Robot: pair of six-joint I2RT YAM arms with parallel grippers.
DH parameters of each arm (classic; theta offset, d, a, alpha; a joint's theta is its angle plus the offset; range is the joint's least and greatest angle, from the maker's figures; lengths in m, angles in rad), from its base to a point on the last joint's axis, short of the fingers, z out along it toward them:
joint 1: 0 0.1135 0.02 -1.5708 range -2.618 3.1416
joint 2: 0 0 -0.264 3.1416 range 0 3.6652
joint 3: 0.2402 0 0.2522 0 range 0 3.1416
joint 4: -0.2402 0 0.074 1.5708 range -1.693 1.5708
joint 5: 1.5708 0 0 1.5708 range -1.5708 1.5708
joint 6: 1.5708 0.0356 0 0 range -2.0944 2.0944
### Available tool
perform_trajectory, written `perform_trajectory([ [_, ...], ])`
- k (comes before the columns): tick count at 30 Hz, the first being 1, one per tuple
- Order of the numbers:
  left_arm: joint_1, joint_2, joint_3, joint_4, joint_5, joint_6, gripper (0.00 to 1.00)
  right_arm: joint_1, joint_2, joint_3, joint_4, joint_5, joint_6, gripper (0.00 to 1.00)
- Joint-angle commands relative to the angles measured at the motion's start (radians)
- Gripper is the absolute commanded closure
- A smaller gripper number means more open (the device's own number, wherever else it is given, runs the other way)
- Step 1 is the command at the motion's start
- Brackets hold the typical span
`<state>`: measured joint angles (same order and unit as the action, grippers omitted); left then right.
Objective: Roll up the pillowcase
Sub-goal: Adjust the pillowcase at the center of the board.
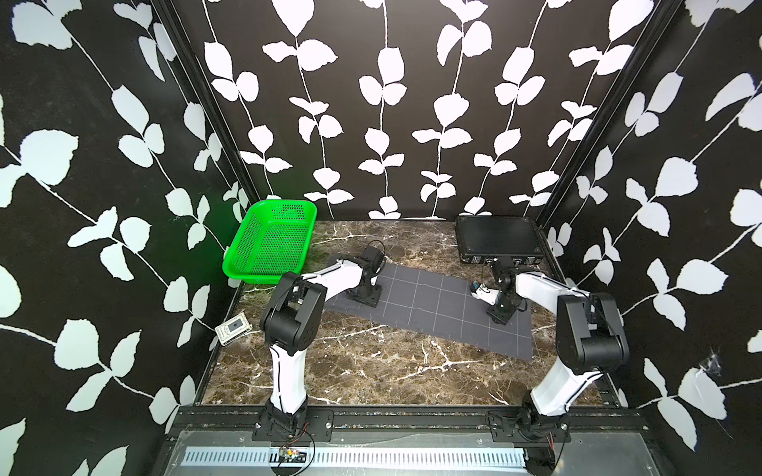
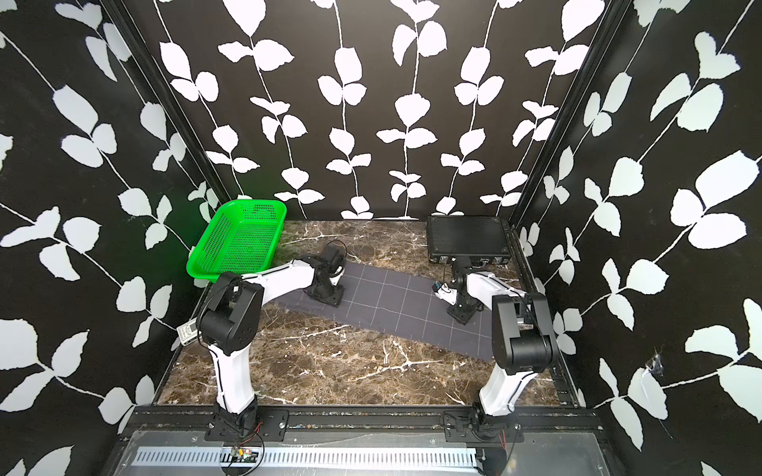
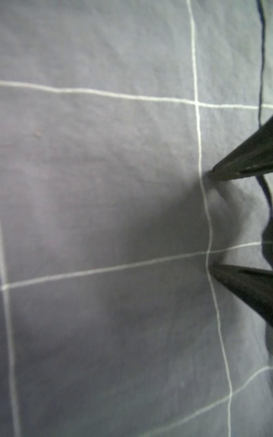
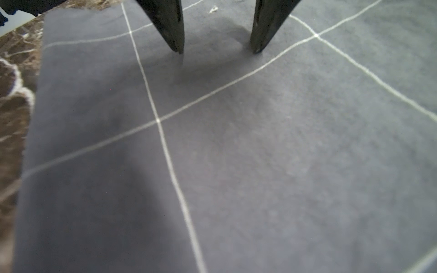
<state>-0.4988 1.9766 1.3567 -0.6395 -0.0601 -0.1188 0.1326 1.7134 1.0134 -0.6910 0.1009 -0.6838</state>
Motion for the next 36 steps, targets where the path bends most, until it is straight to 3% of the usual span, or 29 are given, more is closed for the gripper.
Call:
perform_trajectory([
  [1, 0.026, 0.053, 0.043, -0.022, 0.0, 0.081, 0.41, 0.052, -0.018, -0.086, -0.104, -0.033, 0.005, 0.51],
  [13, 0.133, 0.238, 0.305, -0.112, 0.04, 0.367, 0.4, 0.306, -0.081, -0.158, -0.159, -0.087, 0.128, 0.51],
  [22, 0.167, 0.375, 0.539, -0.228, 0.013, 0.442, 0.43, 0.506, -0.019, -0.057, -0.135, -0.153, 0.227, 0.52],
  [31, 0.185, 0.382, 0.572, -0.141, 0.028, 0.519, 0.43, 0.646, 0.069, 0.031, -0.087, -0.202, 0.247, 0.52],
  [36, 0.188, 0.369, 0.568, -0.11, 0.024, 0.601, 0.41, 0.652, -0.007, 0.059, -0.118, -0.171, 0.206, 0.51],
])
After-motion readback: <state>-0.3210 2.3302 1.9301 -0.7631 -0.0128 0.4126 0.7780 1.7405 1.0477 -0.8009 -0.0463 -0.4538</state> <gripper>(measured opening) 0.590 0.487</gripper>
